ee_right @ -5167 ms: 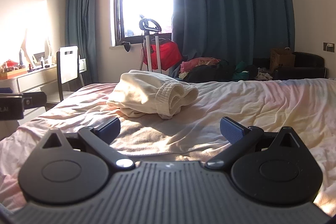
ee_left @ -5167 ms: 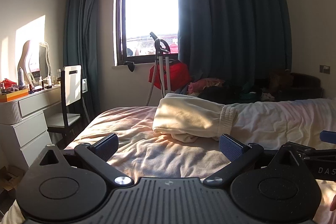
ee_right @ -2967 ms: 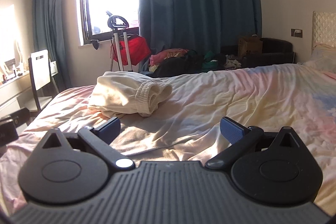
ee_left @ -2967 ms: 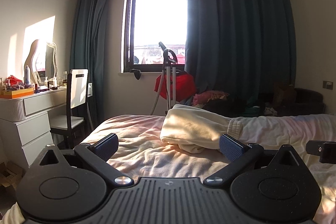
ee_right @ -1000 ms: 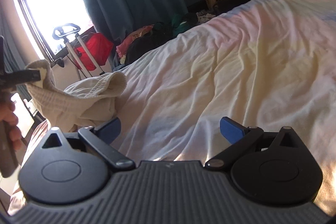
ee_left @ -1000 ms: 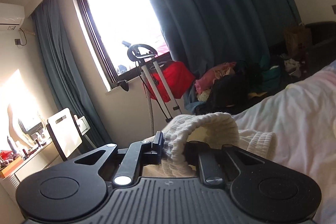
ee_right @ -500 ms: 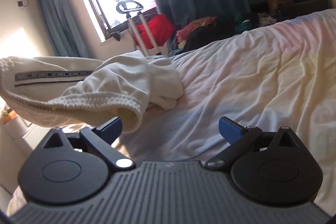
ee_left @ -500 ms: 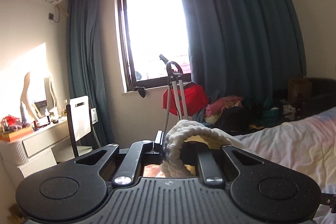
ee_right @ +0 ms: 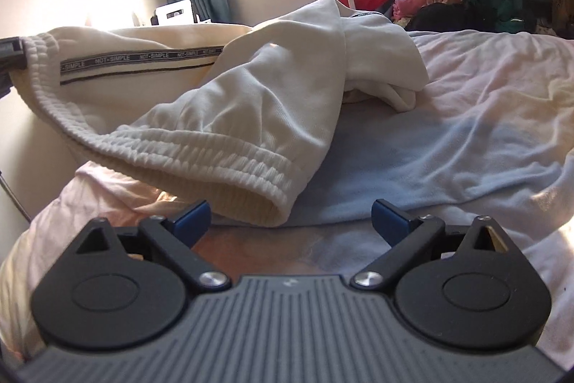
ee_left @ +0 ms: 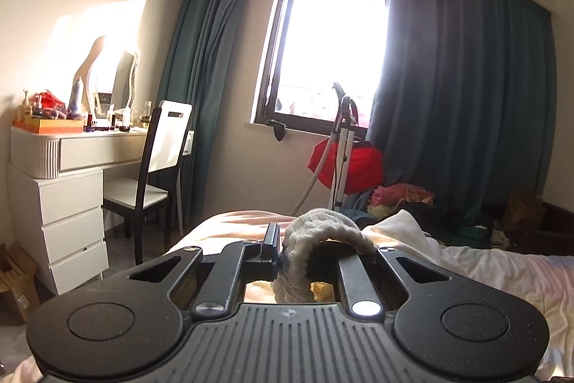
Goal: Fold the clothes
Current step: 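Lift the cuff with the left gripper while the right gripper grasps the other cuff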
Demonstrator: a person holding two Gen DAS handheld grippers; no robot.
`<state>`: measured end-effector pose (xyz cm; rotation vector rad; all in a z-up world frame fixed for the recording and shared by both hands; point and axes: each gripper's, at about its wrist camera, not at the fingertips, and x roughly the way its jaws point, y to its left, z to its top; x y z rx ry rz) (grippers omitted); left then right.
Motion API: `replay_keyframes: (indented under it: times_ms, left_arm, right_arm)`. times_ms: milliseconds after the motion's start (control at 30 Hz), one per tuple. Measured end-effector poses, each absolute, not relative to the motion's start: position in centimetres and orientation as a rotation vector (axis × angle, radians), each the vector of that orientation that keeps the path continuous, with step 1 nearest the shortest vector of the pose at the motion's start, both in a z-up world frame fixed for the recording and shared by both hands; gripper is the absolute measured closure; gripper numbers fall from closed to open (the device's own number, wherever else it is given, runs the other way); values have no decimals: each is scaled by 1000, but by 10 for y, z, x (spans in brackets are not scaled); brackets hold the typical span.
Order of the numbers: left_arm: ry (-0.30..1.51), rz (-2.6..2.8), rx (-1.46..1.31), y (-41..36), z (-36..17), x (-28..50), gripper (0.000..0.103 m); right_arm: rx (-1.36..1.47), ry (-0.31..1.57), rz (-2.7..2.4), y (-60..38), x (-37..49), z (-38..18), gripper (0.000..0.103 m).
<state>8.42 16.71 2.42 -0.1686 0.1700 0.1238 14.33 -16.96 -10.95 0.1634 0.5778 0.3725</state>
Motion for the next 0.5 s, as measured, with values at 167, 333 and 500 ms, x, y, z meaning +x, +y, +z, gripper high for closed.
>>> replay_keyframes:
  times_ms: [167,333,500]
  left_arm:
    - [213,136,-261,188,13,91,91]
    - [223,123,-268,197,8,95,90]
    - [287,117,-205,204,-4,101,90]
  right_arm:
    - [135,579,304,-163,172,-122,30]
    - [192,600,343,-161,191,-136,31]
    - [104,485,333,-146,188,-134,52]
